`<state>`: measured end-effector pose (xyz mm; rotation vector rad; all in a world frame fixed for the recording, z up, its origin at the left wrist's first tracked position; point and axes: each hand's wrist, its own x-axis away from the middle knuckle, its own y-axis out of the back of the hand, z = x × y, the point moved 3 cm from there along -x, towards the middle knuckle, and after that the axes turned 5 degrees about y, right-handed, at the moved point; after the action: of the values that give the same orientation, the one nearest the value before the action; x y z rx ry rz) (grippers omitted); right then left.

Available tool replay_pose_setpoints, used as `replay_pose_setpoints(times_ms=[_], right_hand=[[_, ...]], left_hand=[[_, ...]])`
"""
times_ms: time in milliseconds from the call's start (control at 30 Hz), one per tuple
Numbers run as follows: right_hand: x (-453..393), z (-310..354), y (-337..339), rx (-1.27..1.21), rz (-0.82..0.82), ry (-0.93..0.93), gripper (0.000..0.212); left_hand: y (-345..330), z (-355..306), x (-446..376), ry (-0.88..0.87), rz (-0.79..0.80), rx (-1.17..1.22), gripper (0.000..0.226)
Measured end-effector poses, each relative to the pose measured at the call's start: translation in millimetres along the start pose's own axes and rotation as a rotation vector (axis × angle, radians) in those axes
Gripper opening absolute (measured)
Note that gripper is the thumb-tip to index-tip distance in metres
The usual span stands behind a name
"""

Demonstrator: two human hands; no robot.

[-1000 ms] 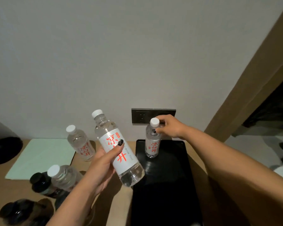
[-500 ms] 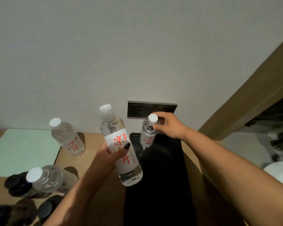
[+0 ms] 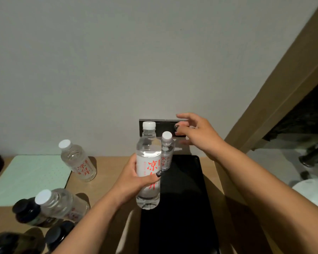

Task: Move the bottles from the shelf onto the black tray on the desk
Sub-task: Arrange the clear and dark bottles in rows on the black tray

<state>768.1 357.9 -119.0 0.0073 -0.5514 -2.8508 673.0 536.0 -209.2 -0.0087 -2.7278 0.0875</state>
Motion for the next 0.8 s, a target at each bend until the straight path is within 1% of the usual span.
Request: replay_pose_setpoints(times_ms=[33, 100, 133, 167, 267, 367, 433, 467, 500, 533, 600, 633, 700, 800], right_hand=[[9, 9, 0, -0.098, 0.038, -0.022, 0.037], [21, 17, -3, -0.064, 0.109, -0.007, 0.038], [24, 15, -5, -0.022, 0.107, 0.016, 0.039], [26, 12, -7, 0.009, 0.078, 0.040, 0.039], [28, -3, 0, 0.043, -0.025, 0.078, 0.028], [28, -16, 14, 0.056, -0.025, 0.063, 0.024], [26, -22, 21, 0.081, -0.037, 0.071, 0.024], [25, -25, 24, 0.105, -0.047, 0.084, 0.024], [23, -28, 25, 0.140, -0.059, 0.098, 0.024], [21, -31, 26, 0.174, -0.066, 0.108, 0.025], [16, -41, 25, 0.230, -0.062, 0.113, 0.026], [13, -47, 24, 0.250, -0.054, 0.105, 0.027], [5, -62, 22, 0.277, -0.058, 0.078, 0.028], [-5, -83, 21, 0.275, -0.099, 0.050, 0.029]], left_hand=[[-5, -1, 0, -0.014, 0.017, -0.027, 0.072], [-17, -3, 0, -0.034, 0.060, -0.066, 0.068], [-24, -3, -1, -0.049, 0.083, -0.088, 0.068], [-30, -4, -2, -0.066, 0.106, -0.124, 0.069], [-48, -4, -5, -0.096, 0.164, -0.224, 0.067], [-59, -7, -9, -0.073, 0.248, -0.341, 0.068], [-56, -16, -16, -0.061, 0.341, -0.475, 0.067], [-52, -24, -21, -0.078, 0.360, -0.547, 0.067], [-47, -33, -26, -0.114, 0.334, -0.625, 0.068], [-40, -43, -33, -0.173, 0.259, -0.713, 0.069], [-29, -62, -44, -0.294, 0.054, -0.894, 0.063], [-26, -67, -50, -0.334, -0.019, -0.966, 0.060], [-25, -70, -63, -0.355, -0.053, -1.052, 0.059], [-29, -63, -81, -0.358, -0.034, -1.154, 0.060]])
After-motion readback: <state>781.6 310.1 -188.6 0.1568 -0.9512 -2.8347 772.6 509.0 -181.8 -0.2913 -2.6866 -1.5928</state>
